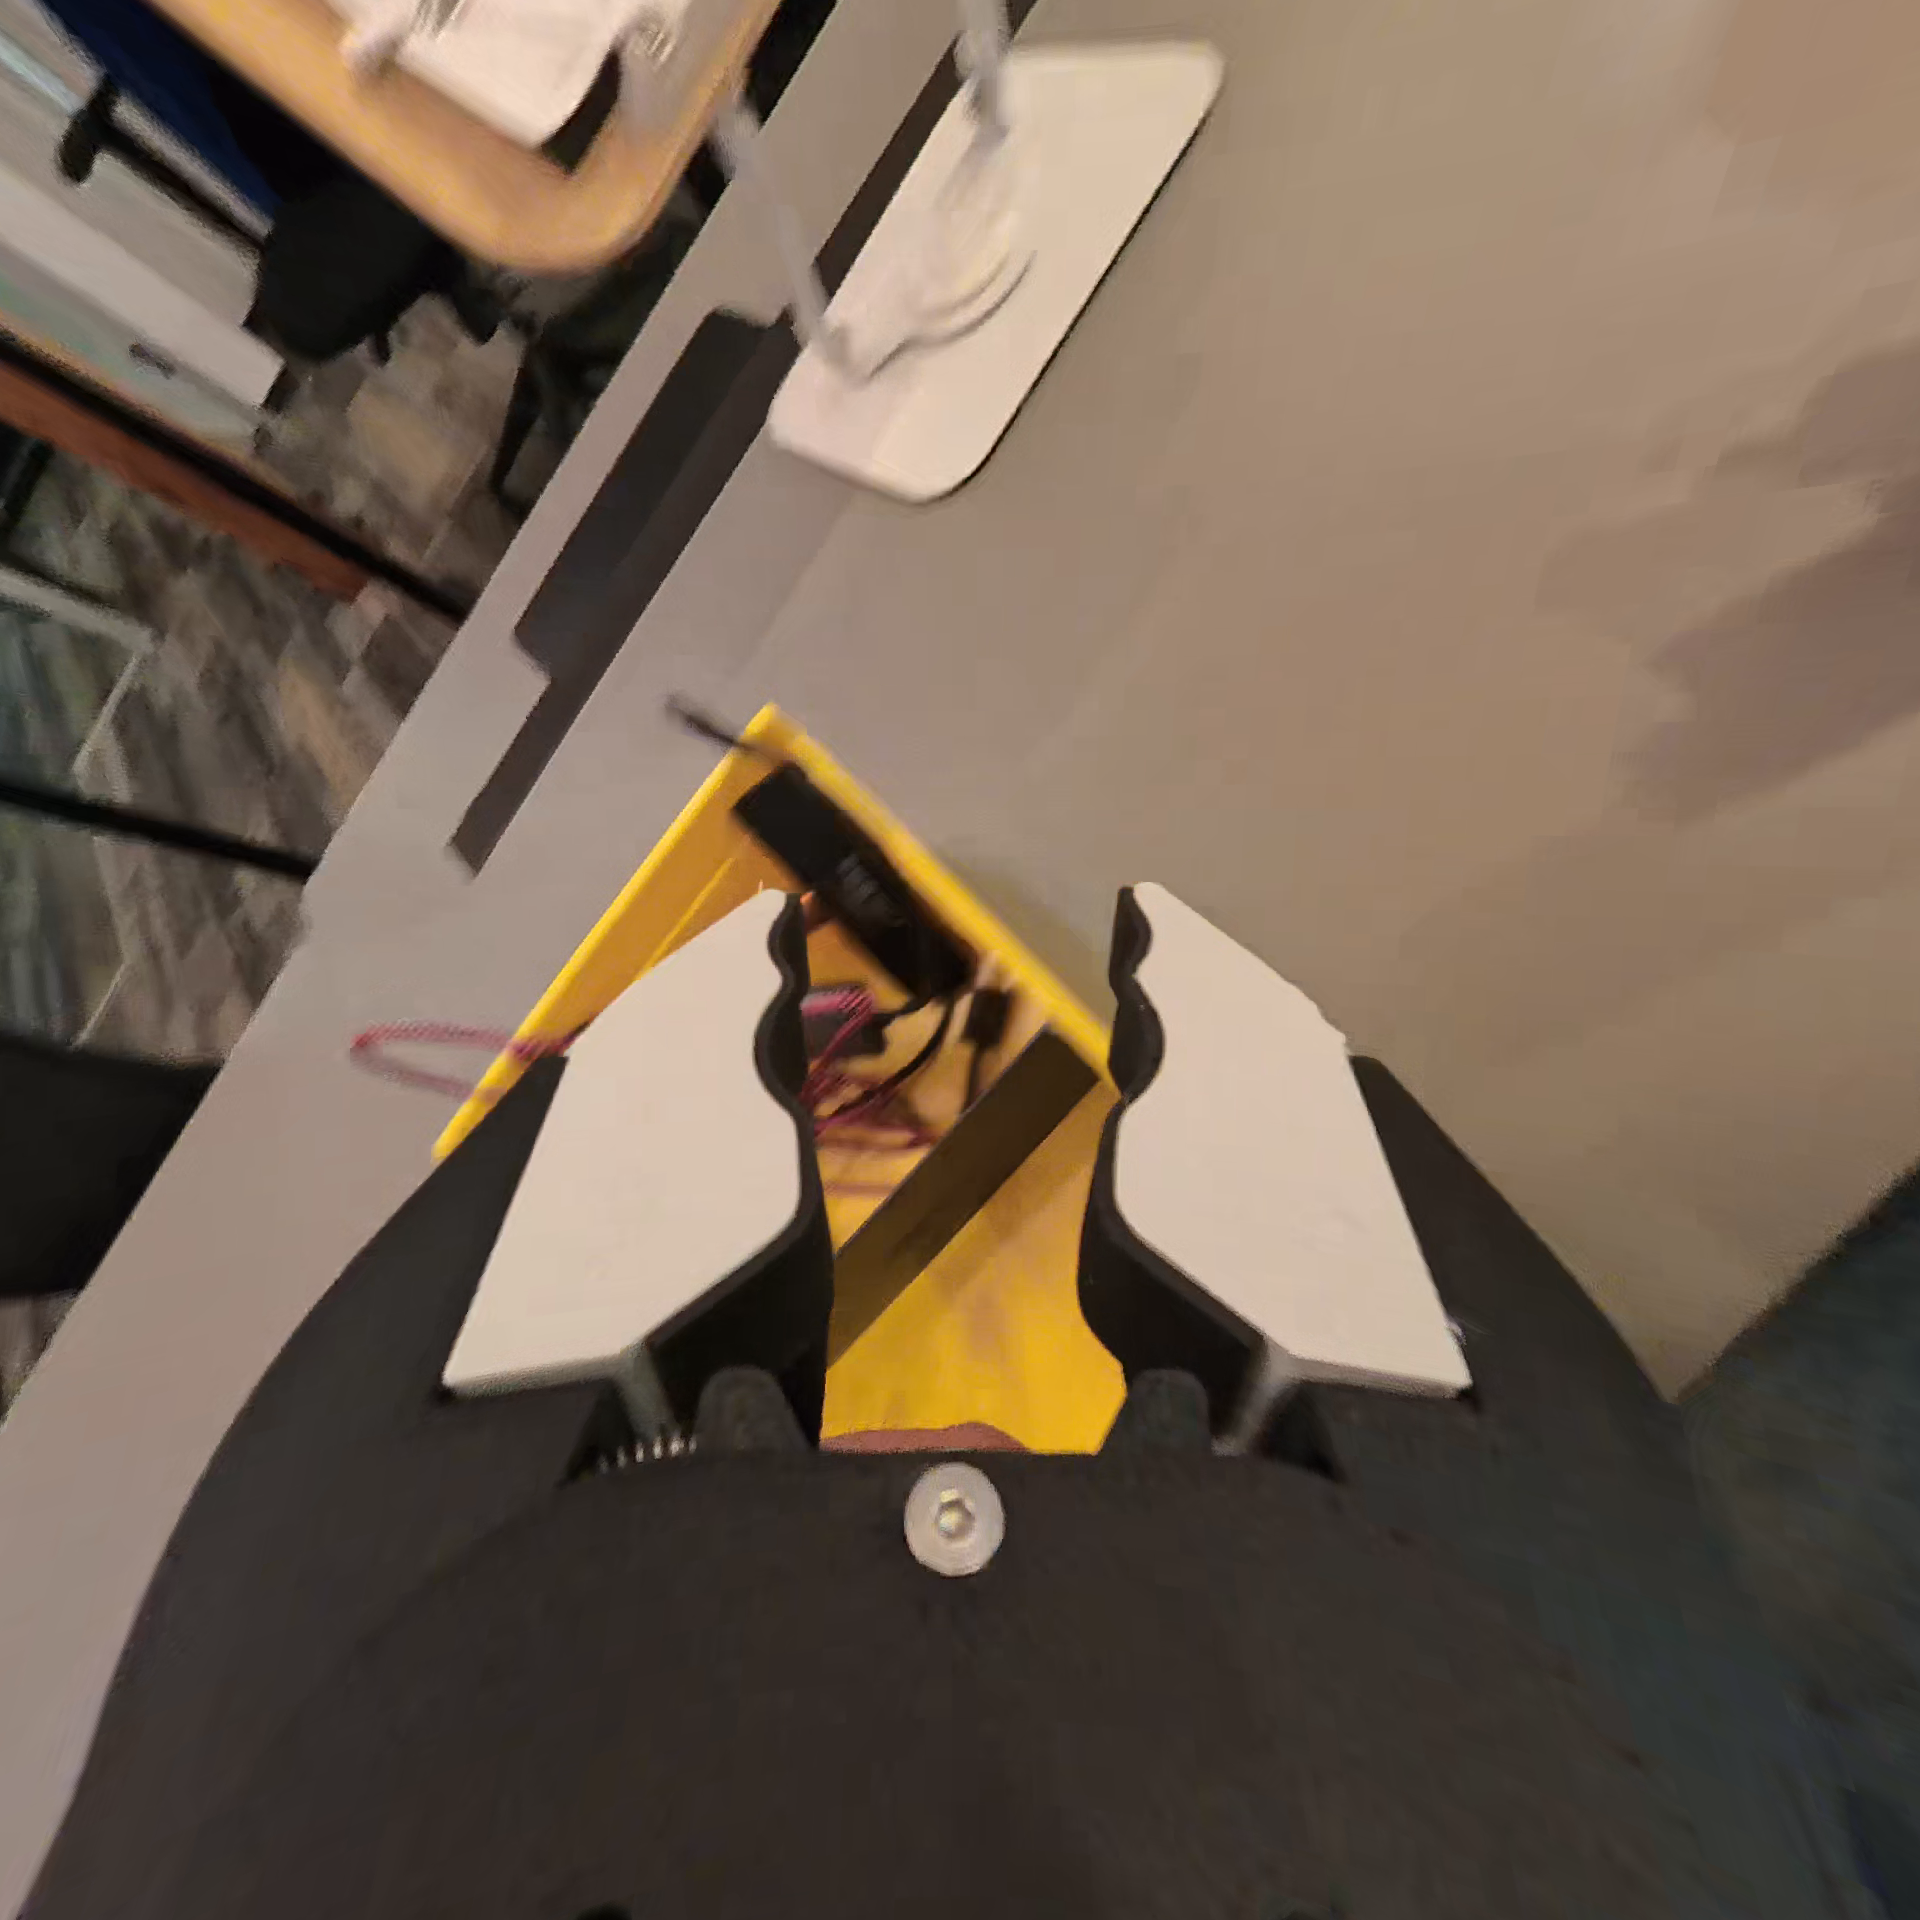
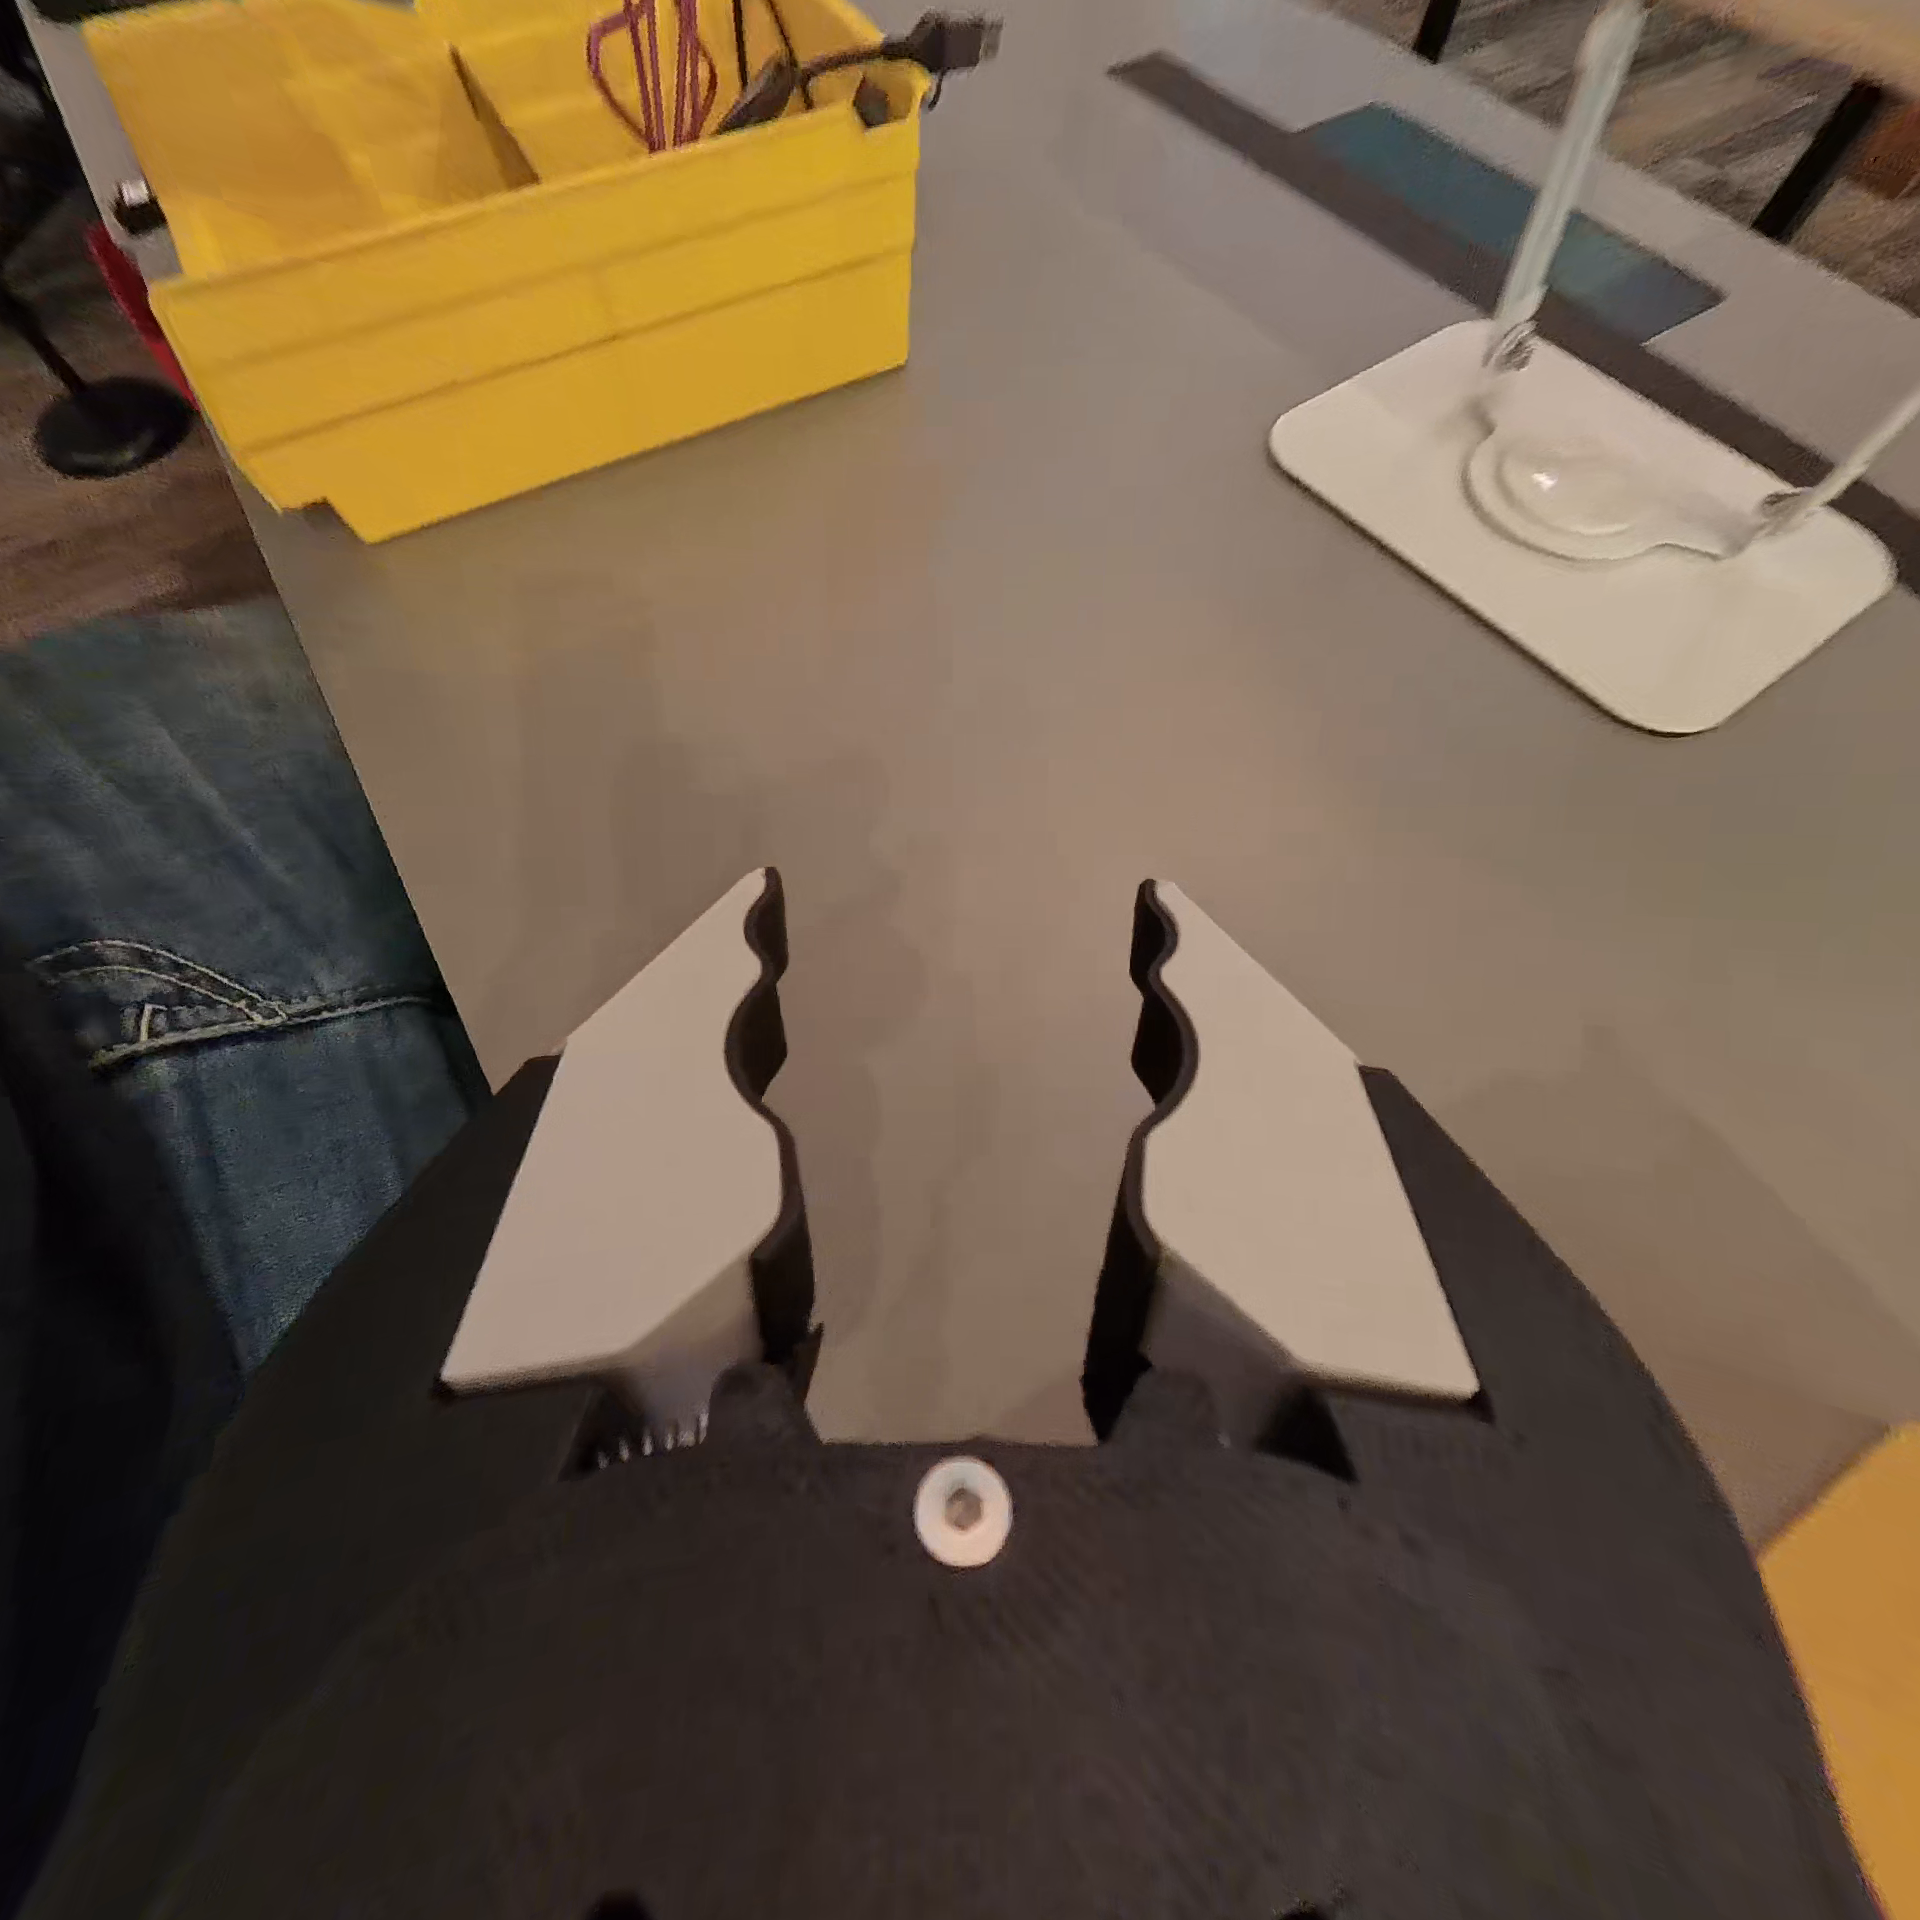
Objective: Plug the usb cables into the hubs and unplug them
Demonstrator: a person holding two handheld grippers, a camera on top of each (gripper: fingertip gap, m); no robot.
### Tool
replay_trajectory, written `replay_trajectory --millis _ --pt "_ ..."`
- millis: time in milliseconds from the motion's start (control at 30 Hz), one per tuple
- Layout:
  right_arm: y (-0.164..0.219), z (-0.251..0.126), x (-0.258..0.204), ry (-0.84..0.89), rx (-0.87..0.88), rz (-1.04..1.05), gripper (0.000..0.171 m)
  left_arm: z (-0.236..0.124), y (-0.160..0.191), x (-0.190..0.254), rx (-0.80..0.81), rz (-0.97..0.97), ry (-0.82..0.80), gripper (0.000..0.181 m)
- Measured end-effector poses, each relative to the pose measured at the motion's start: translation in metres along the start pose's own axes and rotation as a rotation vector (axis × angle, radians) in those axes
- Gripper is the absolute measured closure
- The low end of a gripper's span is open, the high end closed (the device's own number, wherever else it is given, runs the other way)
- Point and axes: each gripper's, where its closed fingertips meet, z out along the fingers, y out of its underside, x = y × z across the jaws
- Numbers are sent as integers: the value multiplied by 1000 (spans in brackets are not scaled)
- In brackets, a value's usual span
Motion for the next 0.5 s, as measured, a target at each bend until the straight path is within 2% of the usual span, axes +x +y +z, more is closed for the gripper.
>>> replay_trajectory --millis 100,200,300,400,500 --pt "8 20 -12 -21 -28 -2 96 11 -39 50 76 -19 100 127" --pt "19 43 -20 -48 -62 -7 88 38 -54 108 81 -61 211 124" --pt "32 67 -25 -66 -94 -33 78 75 -54 143 50 -113 241 115" --pt "43 88 -22 -68 -121 -65 71 111 -50 172 -3 -199 325 98" --pt "49 103 -12 -52 -123 -68 71 135 -46 190 -31 -243 403 94"
